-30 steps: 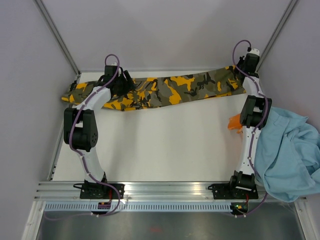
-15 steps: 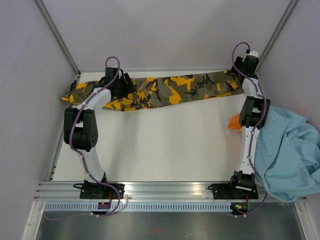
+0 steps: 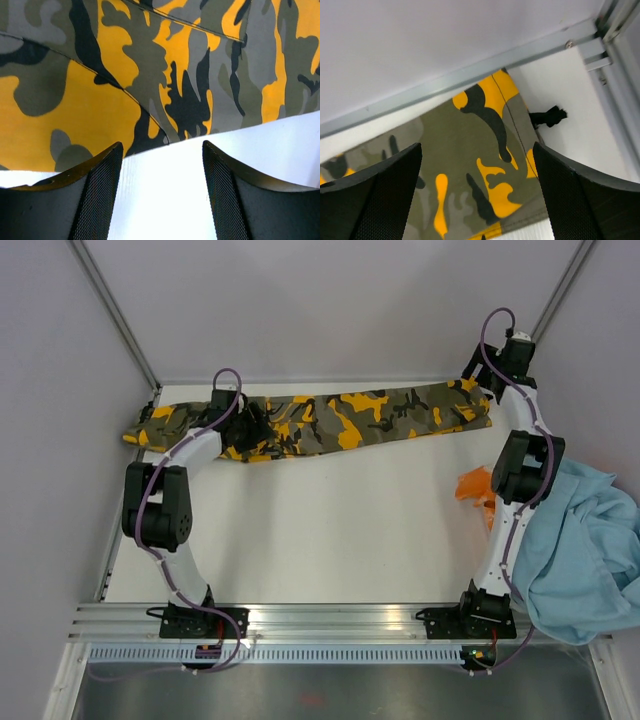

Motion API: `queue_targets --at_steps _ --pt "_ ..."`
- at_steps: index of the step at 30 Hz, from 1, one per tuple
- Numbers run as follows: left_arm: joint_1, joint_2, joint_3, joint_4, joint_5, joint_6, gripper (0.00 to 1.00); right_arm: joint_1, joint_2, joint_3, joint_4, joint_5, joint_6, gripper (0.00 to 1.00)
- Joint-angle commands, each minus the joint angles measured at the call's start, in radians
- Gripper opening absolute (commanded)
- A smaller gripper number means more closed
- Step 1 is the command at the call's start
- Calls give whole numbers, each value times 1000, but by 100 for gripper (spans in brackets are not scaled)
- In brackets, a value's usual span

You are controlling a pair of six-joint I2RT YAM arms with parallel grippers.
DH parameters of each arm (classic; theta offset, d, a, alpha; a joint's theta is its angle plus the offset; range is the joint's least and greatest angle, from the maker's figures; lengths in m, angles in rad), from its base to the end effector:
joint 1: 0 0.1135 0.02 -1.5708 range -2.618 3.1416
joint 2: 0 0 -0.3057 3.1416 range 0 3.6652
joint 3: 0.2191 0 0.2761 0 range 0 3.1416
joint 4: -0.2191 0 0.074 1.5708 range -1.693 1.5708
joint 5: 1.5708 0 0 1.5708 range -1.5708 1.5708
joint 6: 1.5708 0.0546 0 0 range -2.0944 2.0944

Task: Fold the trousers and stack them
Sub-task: Fold the trousers

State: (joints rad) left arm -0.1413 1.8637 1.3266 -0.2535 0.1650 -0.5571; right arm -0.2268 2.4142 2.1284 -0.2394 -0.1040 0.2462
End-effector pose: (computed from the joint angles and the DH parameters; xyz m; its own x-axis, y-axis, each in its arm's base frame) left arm 0.4546 -0.0737 0.2290 -0.7312 -0.4228 -0.5353 -0.1570 0.8680 -0.4710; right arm 0.6198 -0.1372 0.2340 -0.4406 0.3505 -0.8265 0.2511 0.9320 0.2613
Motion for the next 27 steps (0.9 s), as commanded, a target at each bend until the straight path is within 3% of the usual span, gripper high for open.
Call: queue_targets --at_steps 1,4,12,18,27 --pt "-17 -109 -52 65 34 -15 70 -20 -136 -30 -47 46 24 98" --pt "-21 -147 -101 86 45 -17 70 -48 -139 -45 -113 27 36 95" --pt "-26 -196 -162 106 59 -27 70 -68 -133 -173 -38 44 -5 82" --pt "-24 -210 -167 103 47 -32 70 -69 -55 -159 -18 24 -45 81" --pt "-26 -178 -138 99 45 -46 70 -68 39 -101 3 -13 -96 65"
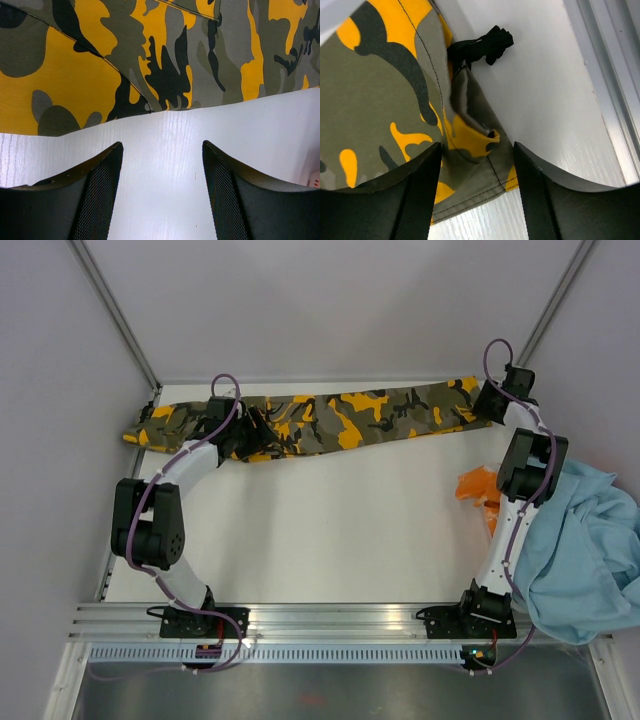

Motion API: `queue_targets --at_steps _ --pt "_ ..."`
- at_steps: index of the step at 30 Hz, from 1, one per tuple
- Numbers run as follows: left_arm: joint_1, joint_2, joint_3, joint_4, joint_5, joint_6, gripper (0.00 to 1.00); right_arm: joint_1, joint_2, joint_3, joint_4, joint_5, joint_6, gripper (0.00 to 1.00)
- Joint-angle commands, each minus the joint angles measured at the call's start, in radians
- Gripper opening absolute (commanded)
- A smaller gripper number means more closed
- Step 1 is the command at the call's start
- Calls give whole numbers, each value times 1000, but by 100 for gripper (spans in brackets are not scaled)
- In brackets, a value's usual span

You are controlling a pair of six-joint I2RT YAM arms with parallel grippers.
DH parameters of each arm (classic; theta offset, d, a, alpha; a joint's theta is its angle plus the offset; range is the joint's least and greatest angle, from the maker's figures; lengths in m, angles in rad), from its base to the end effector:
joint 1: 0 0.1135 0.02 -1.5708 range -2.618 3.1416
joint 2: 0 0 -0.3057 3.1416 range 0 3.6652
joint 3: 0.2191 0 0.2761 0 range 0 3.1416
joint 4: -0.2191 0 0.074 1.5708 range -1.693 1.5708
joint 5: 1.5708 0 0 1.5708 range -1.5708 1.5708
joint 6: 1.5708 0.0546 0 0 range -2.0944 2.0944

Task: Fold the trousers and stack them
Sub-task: Fold the trousers

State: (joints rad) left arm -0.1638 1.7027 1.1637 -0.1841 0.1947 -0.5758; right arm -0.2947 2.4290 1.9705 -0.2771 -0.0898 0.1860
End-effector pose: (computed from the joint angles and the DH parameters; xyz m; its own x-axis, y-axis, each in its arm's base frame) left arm 0.4106 -0.0786 0.2453 -0.7126 -0.4237 -0.5592 -0.1012 0.8508 -0.5156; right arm 0.5896 -0.1739 0.1618 -0.5893 0.3714 -0.7175 0.3405 0.9195 0.1962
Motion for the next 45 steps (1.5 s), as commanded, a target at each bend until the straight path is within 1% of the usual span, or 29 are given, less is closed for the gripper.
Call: queue_targets --at_steps 1,2,3,5,6,8,9,10,13,16,22,23,26,28,30,31,32,35,38,39,40,43,45 --pt "-3 -14 27 28 17 -29 70 -1 28 67 44 -28 -36 64" --pt "-3 -11 33 26 17 -30 70 0 31 71 41 -30 -36 61" --pt "-3 -8 34 26 17 -30 70 -1 33 74 42 -31 -36 53" --pt "-5 -5 36 25 12 -33 70 0 28 74 45 -31 -37 41" --pt "-3 -3 36 25 14 -35 70 0 19 73 46 -28 -37 31" --pt "-6 -3 36 23 14 -38 70 0 -1 59 55 -2 -42 21" --pt "-6 -5 34 21 12 -36 70 0 -28 50 61 8 -46 13" --pt "-8 -6 34 21 11 -36 70 0 -42 25 68 15 -51 11" --pt "-9 -5 30 21 14 -36 70 2 -91 5 88 19 -75 11" --pt "-11 -6 25 28 22 -36 70 2 -105 19 70 19 -97 15" --pt "-11 -17 14 31 28 -29 70 6 -116 31 12 22 -114 14" --pt "-13 -21 8 29 28 -27 70 8 -119 31 -2 30 -118 18" --pt "-13 -26 1 29 31 -21 70 19 -130 42 -40 73 -138 26" --pt "-13 -29 -4 31 32 -21 70 22 -137 44 -54 84 -157 27" --pt "-13 -29 -10 31 34 -19 70 22 -137 41 -54 84 -166 21" --pt "-13 -29 -12 31 34 -18 70 23 -134 47 -57 84 -171 16" --pt "-13 -28 -12 31 34 -18 70 23 -128 53 -60 84 -177 5" --pt "-13 -26 -12 29 35 -18 70 28 -90 108 -112 84 -175 0" --pt "-13 -28 -10 26 38 -19 70 43 -81 152 -171 157 -207 0" --pt "-13 -28 -10 26 37 -19 70 51 -79 172 -191 215 -212 0" --pt "-13 -26 -7 25 38 -19 70 52 -77 188 -229 240 -215 0" --pt "-13 -23 -1 18 41 -15 70 54 -74 238 -295 295 -218 1" --pt "-13 -18 2 12 38 -16 70 54 -68 277 -347 311 -218 3"
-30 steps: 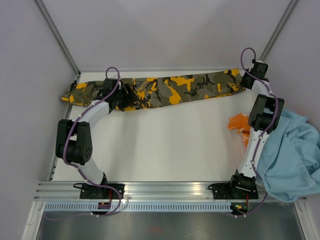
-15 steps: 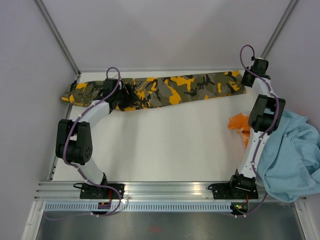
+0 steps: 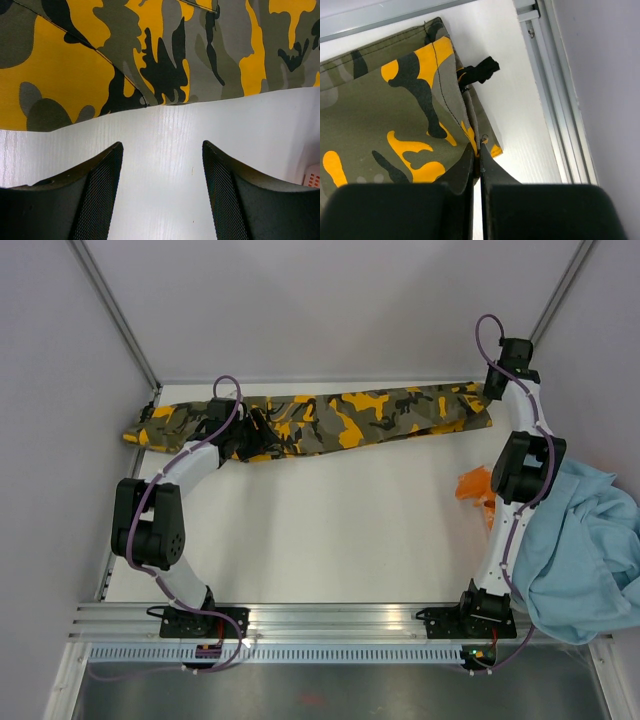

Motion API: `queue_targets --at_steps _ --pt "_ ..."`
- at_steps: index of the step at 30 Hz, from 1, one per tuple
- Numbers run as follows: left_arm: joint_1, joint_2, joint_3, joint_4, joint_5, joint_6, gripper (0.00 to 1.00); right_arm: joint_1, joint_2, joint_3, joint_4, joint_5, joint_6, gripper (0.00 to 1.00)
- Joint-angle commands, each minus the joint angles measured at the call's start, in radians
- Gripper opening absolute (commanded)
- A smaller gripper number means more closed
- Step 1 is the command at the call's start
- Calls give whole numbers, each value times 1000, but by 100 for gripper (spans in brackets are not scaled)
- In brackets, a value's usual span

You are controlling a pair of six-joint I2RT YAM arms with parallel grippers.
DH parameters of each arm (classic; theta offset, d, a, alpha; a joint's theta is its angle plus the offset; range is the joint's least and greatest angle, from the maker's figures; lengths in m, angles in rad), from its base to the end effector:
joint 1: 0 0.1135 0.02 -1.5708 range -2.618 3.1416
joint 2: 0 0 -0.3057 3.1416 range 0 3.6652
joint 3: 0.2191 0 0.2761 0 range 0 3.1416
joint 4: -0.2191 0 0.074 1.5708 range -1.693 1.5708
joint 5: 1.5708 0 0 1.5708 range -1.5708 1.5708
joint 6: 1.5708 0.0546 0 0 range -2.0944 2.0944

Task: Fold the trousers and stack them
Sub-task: Fold the trousers

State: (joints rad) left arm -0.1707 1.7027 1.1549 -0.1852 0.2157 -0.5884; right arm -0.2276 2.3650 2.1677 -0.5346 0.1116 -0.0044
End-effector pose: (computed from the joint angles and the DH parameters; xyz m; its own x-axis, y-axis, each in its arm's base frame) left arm 0.4081 -0.0822 0.2422 -0.7276 -0.4247 -0.5387 -0.0975 0.8414 -0.5316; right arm 0.5924 -0.1435 0.2481 -0.6524 0.1466 -0.7436 0.3021 0.9501 -0.0777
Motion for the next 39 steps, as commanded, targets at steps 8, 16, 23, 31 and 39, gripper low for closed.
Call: queue_targets --at_steps 8,16,23,31,39 --pt "-6 -6 20 -3 17 1 70 -13 48 50 -197 80 3 24" --pt "-3 8 49 -69 -56 -33 71 -13 -27 53 -222 -105 33 88" --pt "28 -5 52 -77 -75 -68 72 -3 -151 -64 -61 -222 53 89" --pt "57 -26 39 -59 -49 -77 72 -3 46 99 74 -135 14 78" --pt "56 -17 46 -59 -73 -64 72 -4 194 153 203 -107 14 76"
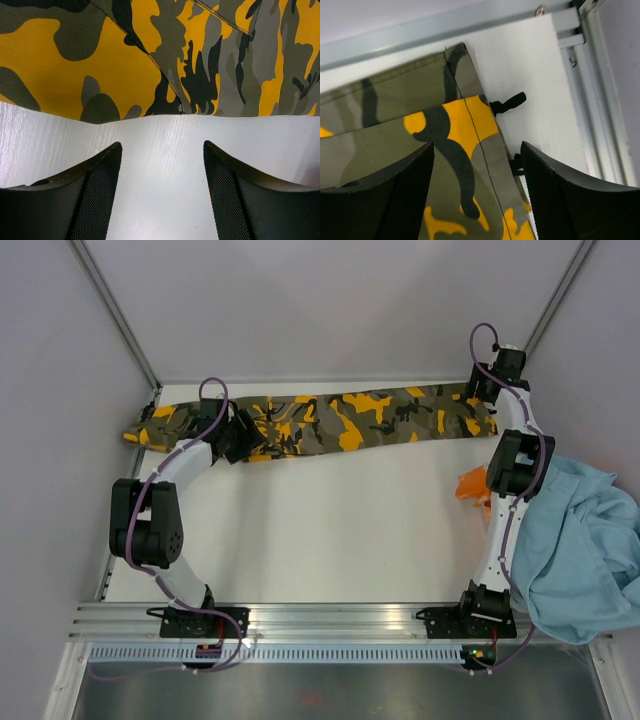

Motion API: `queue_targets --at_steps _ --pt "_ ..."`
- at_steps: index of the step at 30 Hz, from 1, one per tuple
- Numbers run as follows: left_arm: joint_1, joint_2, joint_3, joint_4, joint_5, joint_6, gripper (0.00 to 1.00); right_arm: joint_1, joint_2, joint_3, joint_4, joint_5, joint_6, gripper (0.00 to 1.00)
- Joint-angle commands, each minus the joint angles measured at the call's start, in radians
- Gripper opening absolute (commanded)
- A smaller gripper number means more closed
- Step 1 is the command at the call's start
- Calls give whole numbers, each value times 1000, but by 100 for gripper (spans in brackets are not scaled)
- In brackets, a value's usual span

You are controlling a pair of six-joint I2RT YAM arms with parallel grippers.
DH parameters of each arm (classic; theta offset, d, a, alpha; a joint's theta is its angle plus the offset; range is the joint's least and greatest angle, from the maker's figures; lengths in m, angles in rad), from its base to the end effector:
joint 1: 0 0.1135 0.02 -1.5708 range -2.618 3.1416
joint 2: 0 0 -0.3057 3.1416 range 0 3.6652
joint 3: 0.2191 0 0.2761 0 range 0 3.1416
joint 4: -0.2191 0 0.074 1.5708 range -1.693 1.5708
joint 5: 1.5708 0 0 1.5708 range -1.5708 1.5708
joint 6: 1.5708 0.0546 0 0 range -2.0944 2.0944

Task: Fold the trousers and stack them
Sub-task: Fold the trousers

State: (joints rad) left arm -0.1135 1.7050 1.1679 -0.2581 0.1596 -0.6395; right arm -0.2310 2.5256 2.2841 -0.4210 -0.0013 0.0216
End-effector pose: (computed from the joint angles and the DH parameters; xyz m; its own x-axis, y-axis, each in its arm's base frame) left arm 0.4091 -0.0554 0.2388 -0.7019 -0.5130 -0.4941 -0.2449 0.8252 -0.5089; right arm 0.6298 -0.1481 0.2048 -0.5937 0.1618 -0.7883 0.2408 0.9704 0.0178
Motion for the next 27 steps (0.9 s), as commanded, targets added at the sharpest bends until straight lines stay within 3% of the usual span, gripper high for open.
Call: queue_targets --at_steps 1,15,24,27 --pt "-2 -19 35 14 -19 -11 72 -1 41 38 99 6 -12 76" --pt "0 13 38 5 -20 -20 72 -1 107 32 238 26 -31 58" --pt "0 35 58 6 -19 -22 72 -1 176 98 180 17 -26 59" --pt "-2 39 61 5 -17 -23 72 -1 177 92 180 15 -29 50"
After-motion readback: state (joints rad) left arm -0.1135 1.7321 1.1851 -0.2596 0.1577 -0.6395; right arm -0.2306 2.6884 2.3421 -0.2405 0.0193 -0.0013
